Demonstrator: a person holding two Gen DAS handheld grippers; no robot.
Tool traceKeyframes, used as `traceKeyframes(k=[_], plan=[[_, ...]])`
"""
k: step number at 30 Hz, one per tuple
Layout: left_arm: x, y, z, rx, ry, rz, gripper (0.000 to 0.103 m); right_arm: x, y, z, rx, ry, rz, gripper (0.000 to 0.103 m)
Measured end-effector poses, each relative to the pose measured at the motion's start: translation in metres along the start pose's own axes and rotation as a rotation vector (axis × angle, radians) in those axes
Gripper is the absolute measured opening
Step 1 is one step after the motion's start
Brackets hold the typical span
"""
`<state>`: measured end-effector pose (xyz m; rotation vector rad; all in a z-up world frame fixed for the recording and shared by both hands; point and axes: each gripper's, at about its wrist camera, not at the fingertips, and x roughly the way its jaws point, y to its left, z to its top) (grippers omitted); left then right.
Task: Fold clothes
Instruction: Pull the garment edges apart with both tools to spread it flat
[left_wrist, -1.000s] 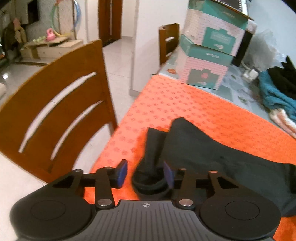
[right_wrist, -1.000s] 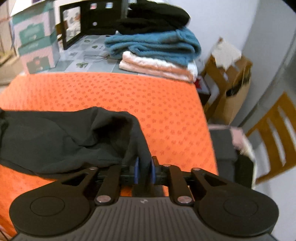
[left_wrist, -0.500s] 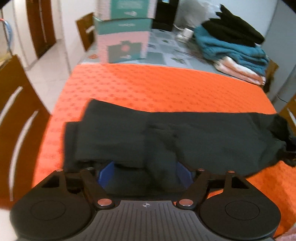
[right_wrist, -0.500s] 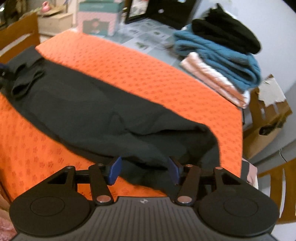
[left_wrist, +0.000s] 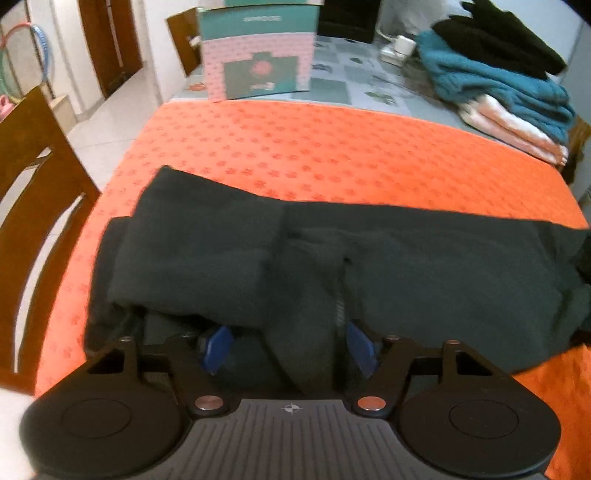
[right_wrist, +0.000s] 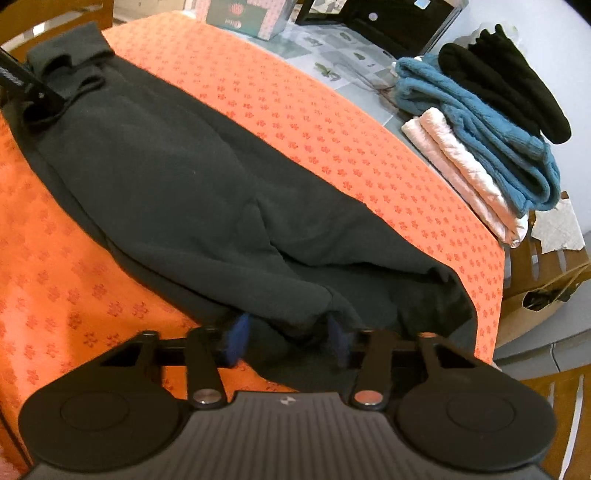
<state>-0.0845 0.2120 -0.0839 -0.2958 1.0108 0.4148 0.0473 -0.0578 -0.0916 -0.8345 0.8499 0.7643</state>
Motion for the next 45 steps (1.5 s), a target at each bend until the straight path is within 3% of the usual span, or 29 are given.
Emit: traceKeyframes(k=[2,3,7,9,15,21,28,36,45], plan=[[0.001,-0.008,-0.004,0.024,0.005,0.008,0.071,-0.007,0.0,-0.002,0.017,-0.012,-0.006,0.003],[0.003,-0.012,-0.005,0.039,0.007,0.016,0.07,-0.01,0.0,-0.002,0.026,-0.018,-0.01,0.003],[0.004,-0.009,-0.007,0.012,-0.025,0.029,0.019,-0.024,-0.001,-0.006,0.06,-0.041,-0.023,0.002],[-0.003,-0.001,-0.006,-0.038,-0.033,0.004,0.007,-0.031,-0.001,-0.007,0.077,-0.053,-0.029,0.002],[-0.038,0.014,-0.019,-0.09,-0.067,-0.013,0.006,-0.05,-0.002,-0.014,0.093,-0.087,-0.022,0.002],[-0.072,0.027,-0.067,-0.175,-0.035,0.037,0.006,-0.065,-0.003,-0.025,0.041,-0.118,0.034,0.002],[-0.108,0.014,-0.133,-0.302,0.016,0.118,0.006,-0.084,-0.005,-0.041,-0.04,-0.16,0.113,0.002],[-0.145,-0.013,-0.184,-0.443,0.016,0.226,0.006,-0.103,-0.007,-0.072,-0.155,-0.201,0.207,0.002],[-0.187,-0.019,-0.246,-0.601,0.031,0.354,0.006,-0.116,-0.01,-0.108,-0.292,-0.219,0.274,0.002]])
